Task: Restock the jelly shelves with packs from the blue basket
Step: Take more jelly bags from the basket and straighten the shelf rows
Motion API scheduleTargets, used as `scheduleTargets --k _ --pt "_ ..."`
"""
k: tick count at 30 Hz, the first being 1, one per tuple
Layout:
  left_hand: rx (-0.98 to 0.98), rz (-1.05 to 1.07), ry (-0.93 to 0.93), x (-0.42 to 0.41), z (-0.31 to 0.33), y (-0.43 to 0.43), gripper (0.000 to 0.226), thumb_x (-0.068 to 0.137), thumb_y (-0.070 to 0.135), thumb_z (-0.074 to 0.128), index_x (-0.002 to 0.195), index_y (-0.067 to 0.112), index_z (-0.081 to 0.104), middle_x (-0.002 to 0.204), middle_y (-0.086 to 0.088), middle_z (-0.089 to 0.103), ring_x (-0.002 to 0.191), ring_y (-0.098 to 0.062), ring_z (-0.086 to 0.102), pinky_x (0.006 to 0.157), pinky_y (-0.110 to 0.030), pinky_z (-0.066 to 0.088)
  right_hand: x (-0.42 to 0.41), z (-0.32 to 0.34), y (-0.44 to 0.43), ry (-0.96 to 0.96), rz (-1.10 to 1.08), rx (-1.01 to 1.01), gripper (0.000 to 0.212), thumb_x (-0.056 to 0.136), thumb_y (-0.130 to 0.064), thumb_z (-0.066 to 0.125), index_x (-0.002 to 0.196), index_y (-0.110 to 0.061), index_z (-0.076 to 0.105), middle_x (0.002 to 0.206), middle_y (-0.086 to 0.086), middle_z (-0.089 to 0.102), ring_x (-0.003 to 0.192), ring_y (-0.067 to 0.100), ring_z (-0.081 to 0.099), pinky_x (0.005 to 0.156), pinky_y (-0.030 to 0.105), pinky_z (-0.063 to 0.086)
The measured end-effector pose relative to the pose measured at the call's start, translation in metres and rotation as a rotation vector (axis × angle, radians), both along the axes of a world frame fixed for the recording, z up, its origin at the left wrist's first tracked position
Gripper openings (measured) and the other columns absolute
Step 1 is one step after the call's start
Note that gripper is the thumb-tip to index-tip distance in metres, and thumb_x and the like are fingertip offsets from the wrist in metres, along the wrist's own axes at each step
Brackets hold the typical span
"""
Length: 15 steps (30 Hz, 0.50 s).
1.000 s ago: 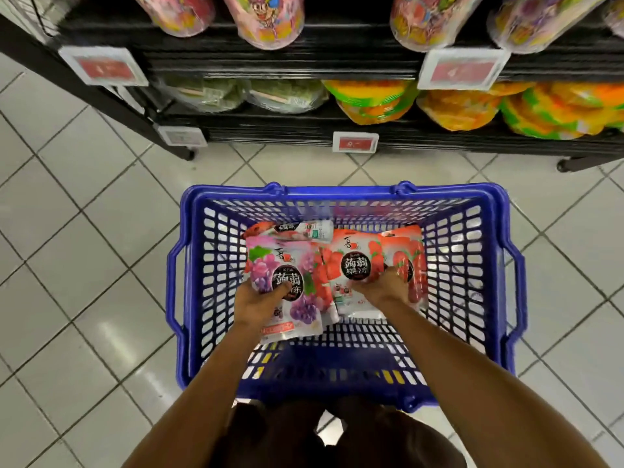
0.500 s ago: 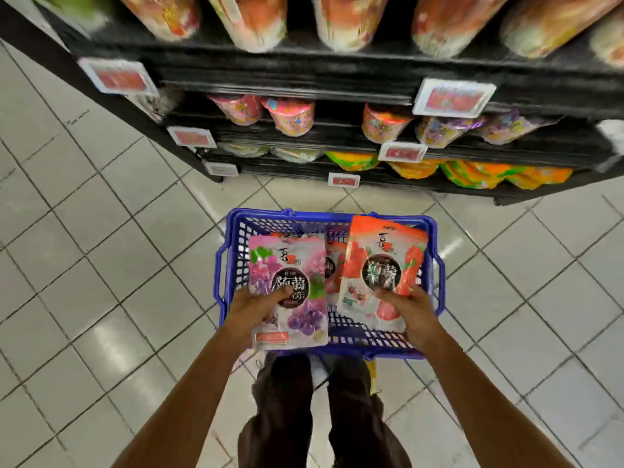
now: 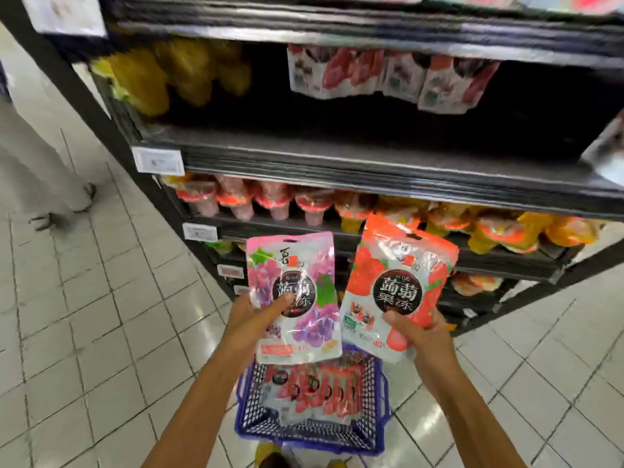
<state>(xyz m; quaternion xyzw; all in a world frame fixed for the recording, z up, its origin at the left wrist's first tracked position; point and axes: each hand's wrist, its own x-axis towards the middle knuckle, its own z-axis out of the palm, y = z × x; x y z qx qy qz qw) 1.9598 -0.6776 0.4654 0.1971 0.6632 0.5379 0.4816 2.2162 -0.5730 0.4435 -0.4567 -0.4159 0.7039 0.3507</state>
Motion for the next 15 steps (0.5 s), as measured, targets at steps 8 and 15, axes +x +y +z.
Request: scheduleTargets --k 8,15 --pt "0.263 -0.009 0.094 -0.015 0.121 0.018 0.035 0.063 0.038 0.088 0.094 0.045 0.074 0.095 0.007 0.077 0.092 -0.014 0.073 0.073 -0.034 0.060 -0.006 0.114 0.018 0.025 -0.022 0.205 0.052 0.055 -0.029 0.093 0.103 -0.020 0.072 0.104 0.013 0.075 0.095 0.032 0.072 0.075 0.044 0.060" --pt "0.418 -0.183 0.157 -0.044 0.181 0.043 0.034 0.065 0.042 0.088 0.096 0.042 0.073 0.099 0.003 0.077 0.093 -0.013 0.073 0.066 -0.019 0.056 -0.027 0.161 0.013 0.035 -0.114 0.315 0.050 0.056 -0.036 0.093 0.100 -0.025 0.071 0.103 0.012 0.075 0.095 0.031 0.072 0.081 0.048 0.057"
